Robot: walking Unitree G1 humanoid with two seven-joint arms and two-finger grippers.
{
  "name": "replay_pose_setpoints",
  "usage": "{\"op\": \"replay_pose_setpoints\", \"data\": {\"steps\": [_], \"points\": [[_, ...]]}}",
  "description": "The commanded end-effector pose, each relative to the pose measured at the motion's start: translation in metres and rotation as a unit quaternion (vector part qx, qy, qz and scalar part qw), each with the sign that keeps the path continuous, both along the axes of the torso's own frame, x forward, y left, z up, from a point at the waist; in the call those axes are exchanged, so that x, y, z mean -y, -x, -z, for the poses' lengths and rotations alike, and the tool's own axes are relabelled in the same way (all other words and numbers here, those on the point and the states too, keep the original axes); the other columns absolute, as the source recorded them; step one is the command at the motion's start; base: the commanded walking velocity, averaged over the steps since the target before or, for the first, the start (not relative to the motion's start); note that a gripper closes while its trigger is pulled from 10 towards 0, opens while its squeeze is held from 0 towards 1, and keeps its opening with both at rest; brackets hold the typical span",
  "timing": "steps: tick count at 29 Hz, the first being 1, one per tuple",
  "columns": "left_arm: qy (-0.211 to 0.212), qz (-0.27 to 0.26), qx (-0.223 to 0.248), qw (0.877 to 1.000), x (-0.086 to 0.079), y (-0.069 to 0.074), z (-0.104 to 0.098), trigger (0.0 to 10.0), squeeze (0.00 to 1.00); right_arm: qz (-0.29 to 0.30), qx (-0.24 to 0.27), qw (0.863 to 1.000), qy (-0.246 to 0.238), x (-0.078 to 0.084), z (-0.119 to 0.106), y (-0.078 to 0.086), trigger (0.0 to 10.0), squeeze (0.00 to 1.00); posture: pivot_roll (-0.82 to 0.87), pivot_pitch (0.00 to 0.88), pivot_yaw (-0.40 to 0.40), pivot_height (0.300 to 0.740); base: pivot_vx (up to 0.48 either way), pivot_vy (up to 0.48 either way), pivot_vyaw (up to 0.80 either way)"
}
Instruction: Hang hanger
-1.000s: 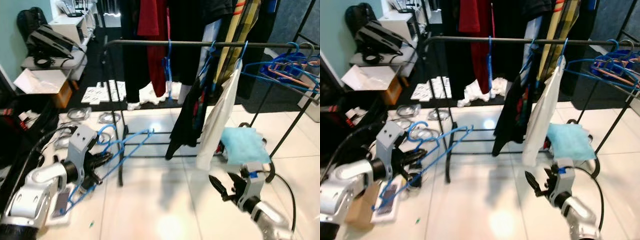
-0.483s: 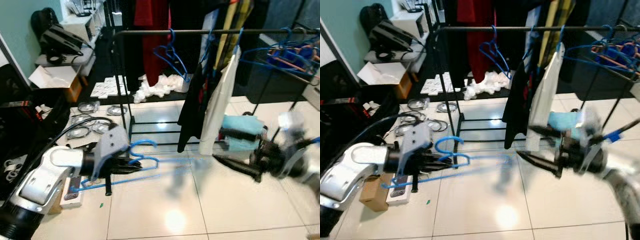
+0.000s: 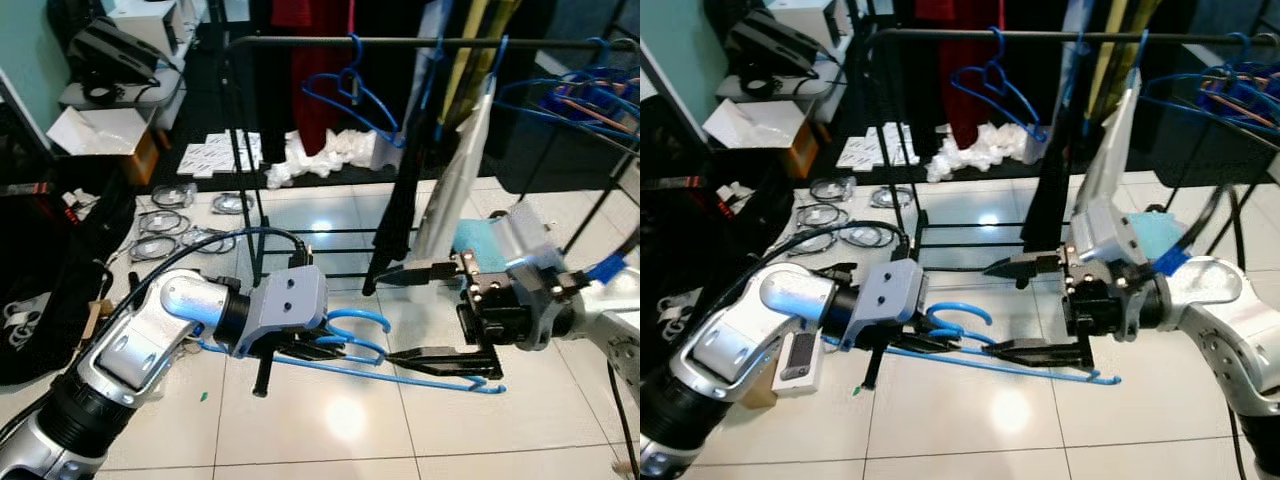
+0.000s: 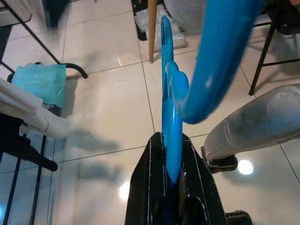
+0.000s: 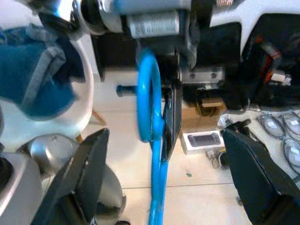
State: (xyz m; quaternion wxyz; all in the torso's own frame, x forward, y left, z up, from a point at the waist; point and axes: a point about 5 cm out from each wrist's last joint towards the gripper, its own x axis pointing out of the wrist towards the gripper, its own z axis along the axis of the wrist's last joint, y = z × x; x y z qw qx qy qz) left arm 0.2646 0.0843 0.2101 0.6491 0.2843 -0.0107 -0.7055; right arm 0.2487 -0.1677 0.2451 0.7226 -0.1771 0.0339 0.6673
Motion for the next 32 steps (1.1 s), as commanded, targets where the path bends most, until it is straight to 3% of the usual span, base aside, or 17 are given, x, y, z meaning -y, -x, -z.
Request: {"op": "replay_pose_setpoints", "data": {"steps": [1,12,13,32], "points": [[-0.004,0.012,-0.003,1.0,0.004,0.002,-0.001,10.0,0.0,0.009,0.002,0.999,0.033,-0.003,0.009,-0.003,10.0,0.0,-0.09,0.048,0.022,0.74,0.0,0.0,0.0],[-0.005,0.013,-0.005,1.0,0.004,0.002,-0.003,10.0,0.0,0.007,-0.005,0.996,0.094,-0.014,0.026,-0.004,10.0,0.0,-0.09,0.049,0.02,0.74,0.0,0.0,0.0],[-0.006,0.015,-0.004,1.0,0.005,0.002,-0.004,10.0,0.0,0.008,-0.006,0.994,0.105,-0.014,0.028,-0.005,0.0,0.0,-0.09,0.049,0.02,0.74,0.0,0.0,0.0],[-0.016,0.025,0.006,1.0,0.006,0.003,-0.005,10.0,0.0,0.01,0.002,0.987,0.16,-0.014,0.036,-0.005,0.0,0.0,-0.09,0.049,0.019,0.74,0.0,0.0,0.0]]}}
